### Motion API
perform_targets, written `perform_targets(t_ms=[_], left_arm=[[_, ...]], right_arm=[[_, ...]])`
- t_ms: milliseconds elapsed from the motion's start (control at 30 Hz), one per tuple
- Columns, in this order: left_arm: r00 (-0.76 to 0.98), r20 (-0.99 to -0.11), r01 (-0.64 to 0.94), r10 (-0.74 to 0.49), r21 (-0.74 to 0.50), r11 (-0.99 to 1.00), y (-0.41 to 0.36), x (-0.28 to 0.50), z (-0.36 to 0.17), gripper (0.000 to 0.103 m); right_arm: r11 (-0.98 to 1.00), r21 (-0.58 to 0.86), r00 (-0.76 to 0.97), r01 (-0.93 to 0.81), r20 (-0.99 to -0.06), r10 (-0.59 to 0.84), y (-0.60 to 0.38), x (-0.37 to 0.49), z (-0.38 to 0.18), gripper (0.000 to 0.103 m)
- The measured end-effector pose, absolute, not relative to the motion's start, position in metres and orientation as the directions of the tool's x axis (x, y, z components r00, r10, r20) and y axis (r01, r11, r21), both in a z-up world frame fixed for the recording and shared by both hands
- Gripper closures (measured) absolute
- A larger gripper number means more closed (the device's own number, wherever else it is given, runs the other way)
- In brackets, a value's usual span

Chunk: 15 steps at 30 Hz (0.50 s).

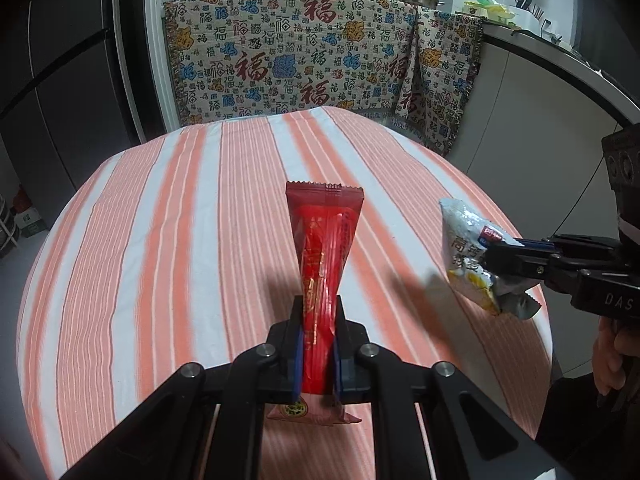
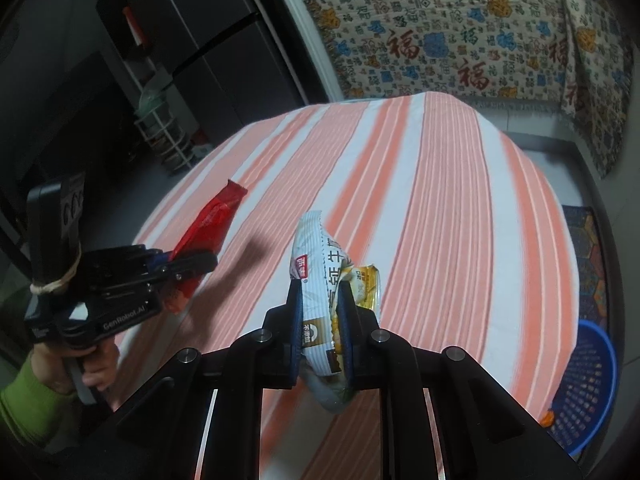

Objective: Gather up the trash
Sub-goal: 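Carry both items over the blue wastebasket and open both tools to drop them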

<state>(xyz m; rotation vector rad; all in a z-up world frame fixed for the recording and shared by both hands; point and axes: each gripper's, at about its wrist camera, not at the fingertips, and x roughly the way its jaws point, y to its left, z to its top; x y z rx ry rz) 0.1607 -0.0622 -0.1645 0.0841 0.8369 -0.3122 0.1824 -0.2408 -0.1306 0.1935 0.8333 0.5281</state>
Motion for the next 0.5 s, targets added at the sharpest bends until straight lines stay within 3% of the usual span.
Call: perform_targets(t_ms=[500], left_arm=[[0.614,-0.735,0.362,-0.288,-0.062,0.93,-0.108,0.152,-0.158,0.093]], right_arm=[[0.852,0.415,0.581,-0.319,-0.625,0.522,-0.258,0.171,-0.128,0.089]])
